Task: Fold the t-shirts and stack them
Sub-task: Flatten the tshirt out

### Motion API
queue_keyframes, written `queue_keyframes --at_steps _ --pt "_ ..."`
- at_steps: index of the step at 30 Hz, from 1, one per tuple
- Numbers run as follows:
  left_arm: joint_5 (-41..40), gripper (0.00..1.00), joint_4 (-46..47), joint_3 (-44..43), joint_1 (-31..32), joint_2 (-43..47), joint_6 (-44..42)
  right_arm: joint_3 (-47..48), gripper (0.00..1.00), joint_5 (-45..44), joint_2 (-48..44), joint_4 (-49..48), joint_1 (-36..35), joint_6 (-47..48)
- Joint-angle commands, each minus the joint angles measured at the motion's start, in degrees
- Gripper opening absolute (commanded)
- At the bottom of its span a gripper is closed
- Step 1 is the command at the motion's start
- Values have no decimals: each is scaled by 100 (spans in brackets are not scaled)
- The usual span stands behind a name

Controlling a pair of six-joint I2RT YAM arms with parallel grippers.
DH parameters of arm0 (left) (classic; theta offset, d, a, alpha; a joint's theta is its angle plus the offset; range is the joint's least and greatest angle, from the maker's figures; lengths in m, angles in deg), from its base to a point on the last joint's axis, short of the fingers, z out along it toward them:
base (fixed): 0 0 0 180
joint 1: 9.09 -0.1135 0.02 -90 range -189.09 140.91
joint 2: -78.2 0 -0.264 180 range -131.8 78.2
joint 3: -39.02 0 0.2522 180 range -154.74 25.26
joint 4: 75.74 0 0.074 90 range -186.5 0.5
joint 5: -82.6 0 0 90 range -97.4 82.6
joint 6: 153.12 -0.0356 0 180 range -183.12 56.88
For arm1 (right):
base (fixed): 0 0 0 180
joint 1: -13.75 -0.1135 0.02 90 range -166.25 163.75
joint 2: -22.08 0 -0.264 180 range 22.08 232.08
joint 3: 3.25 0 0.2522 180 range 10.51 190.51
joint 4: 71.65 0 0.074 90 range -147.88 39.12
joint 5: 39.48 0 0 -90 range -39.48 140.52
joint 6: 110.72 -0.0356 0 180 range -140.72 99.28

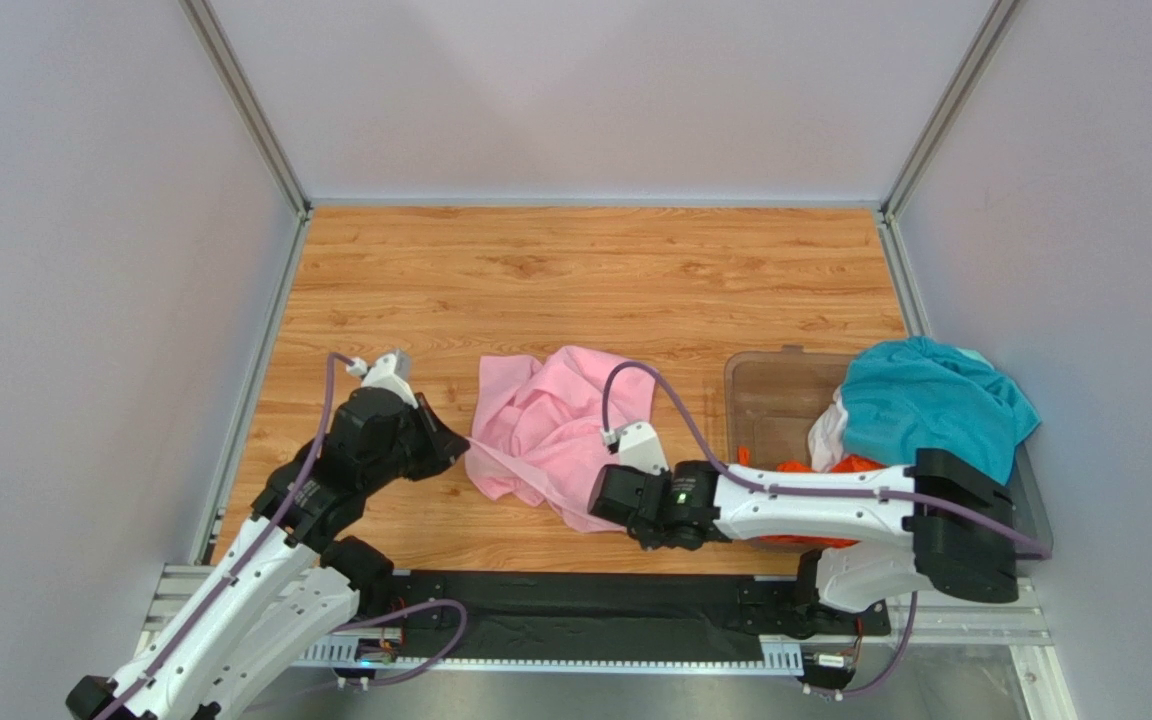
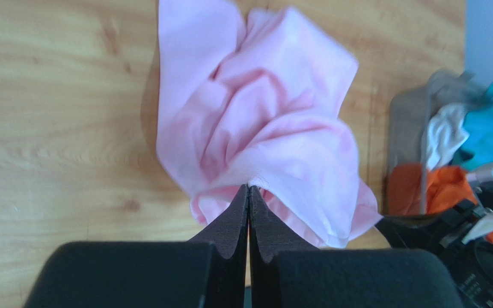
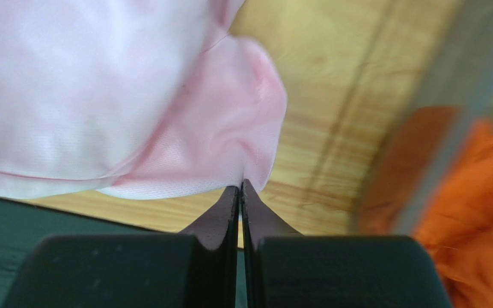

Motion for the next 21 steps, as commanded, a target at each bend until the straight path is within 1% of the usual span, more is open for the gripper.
queue_keyframes --at_steps 1,2,3,4,5,6,8,9,10,11,12,15,16,17,18,19,20,21 --pt "-917 0 11 -998 17 -199 -431 719 0 -1383 -789 760 340 117" --pt "-1005 0 63 -1192 17 -260 -501 886 0 -1576 -921 883 393 361" --pt "-1101 0 107 -1603 26 -383 -632 1323 0 -1769 -1044 902 455 512" --pt "-1146 0 151 -1807 17 -445 -703 1580 0 -2102 -1236 902 455 652" --pt "-1173 0 291 -2018 17 -498 -791 1817 0 -2253 -1317 850 455 1054" --pt "-1190 0 335 -2472 17 -594 -922 2115 0 -2463 -1422 788 455 1284" --pt "-1155 0 415 -2958 26 -743 -1090 2871 0 -2658 -1528 491 455 2047" --pt "-1181 0 415 -3456 17 -796 -1238 3109 0 -2633 -1598 376 455 2356" --pt "-1208 0 424 -3696 17 -832 -1318 3607 0 -2589 -1634 253 455 2576" --pt "-1217 0 450 -3925 17 -867 -1423 3804 0 -2528 -1677 25 455 2796" --pt "-1243 0 468 -4336 17 -876 -1625 3980 0 -2423 -1721 -125 455 3320" --pt "-1462 0 477 -4962 17 -894 -1977 4779 0 -1878 -1845 -521 455 3939" --pt "-1550 0 424 -5356 17 -894 -2030 4999 0 -1598 -1836 -522 455 4176" --pt "-1655 0 415 -5551 17 -850 -2074 5427 0 -1456 -1827 -505 455 4265" --pt "-1674 0 424 -5884 17 -815 -2197 5641 0 -1289 -1810 -461 447 4336" --pt "-1700 0 476 -6026 17 -797 -2250 5843 0 -948 -1749 -347 455 4441" --pt "-1709 0 529 -6176 17 -753 -2320 6289 0 -788 -1713 -277 455 4477" --pt "-1709 0 564 -6447 17 -753 -2486 6458 0 -561 -1626 -232 447 4503"
